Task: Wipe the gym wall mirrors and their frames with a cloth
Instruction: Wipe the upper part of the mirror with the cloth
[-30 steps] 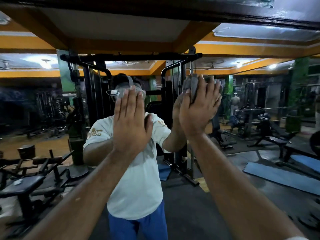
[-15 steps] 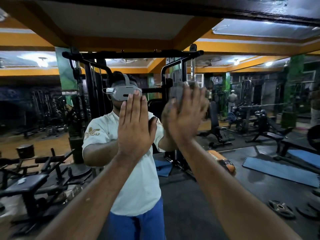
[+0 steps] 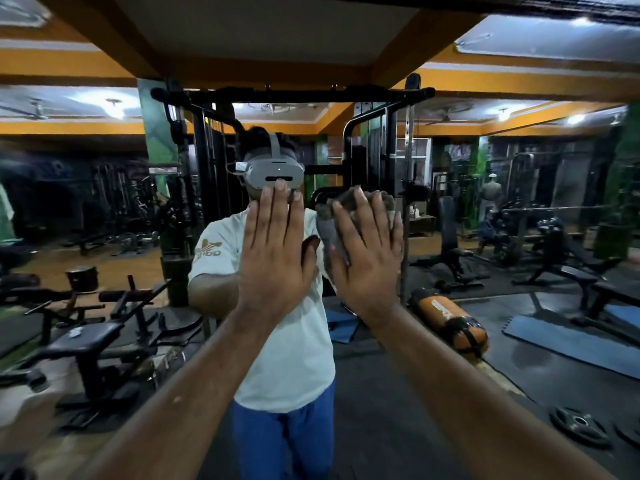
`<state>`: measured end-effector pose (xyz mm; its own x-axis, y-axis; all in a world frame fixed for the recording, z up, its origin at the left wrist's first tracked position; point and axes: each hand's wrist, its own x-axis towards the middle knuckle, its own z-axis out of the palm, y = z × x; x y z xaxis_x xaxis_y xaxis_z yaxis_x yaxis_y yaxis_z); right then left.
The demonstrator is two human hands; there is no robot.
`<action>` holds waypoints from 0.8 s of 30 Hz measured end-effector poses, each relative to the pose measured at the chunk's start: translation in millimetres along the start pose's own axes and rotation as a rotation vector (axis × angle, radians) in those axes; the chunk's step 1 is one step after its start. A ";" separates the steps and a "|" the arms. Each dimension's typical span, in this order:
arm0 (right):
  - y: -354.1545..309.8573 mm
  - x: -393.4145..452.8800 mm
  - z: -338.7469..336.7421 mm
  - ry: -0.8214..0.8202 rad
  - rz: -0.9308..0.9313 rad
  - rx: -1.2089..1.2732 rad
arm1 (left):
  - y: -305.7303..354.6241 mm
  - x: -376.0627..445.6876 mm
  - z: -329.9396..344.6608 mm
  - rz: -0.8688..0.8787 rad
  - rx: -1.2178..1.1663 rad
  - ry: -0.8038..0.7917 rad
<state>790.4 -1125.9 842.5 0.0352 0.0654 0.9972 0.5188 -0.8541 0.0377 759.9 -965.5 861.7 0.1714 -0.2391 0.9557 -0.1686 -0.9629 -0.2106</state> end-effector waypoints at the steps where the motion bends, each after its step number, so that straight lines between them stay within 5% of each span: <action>1: 8.8 -0.9 -3.1 -0.014 -0.055 -0.011 | -1.9 -0.8 -1.3 0.004 -0.001 -0.015; 7: 6.7 51.2 1.3 0.168 0.490 -0.002 | -13.8 1.7 -18.0 0.039 -0.127 -0.045; 13: -30.1 30.1 12.7 -0.019 -0.123 -0.035 | -69.7 13.6 -35.3 0.001 -0.027 0.013; 16: -31.0 37.2 14.8 0.044 -0.076 -0.086 | -88.0 11.1 -40.6 0.117 -0.046 -0.059; 20: -72.3 80.5 27.9 0.222 0.438 -0.033 | -108.8 6.3 -55.8 0.100 -0.099 0.010; 24: -136.0 72.9 46.7 0.032 0.031 -0.036 | -142.0 -2.2 -61.4 0.008 -0.015 0.004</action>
<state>762.4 -980.8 907.1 0.0230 0.0220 0.9995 0.4866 -0.8736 0.0080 723.8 -820.6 902.0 0.1659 -0.2462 0.9549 -0.1849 -0.9589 -0.2151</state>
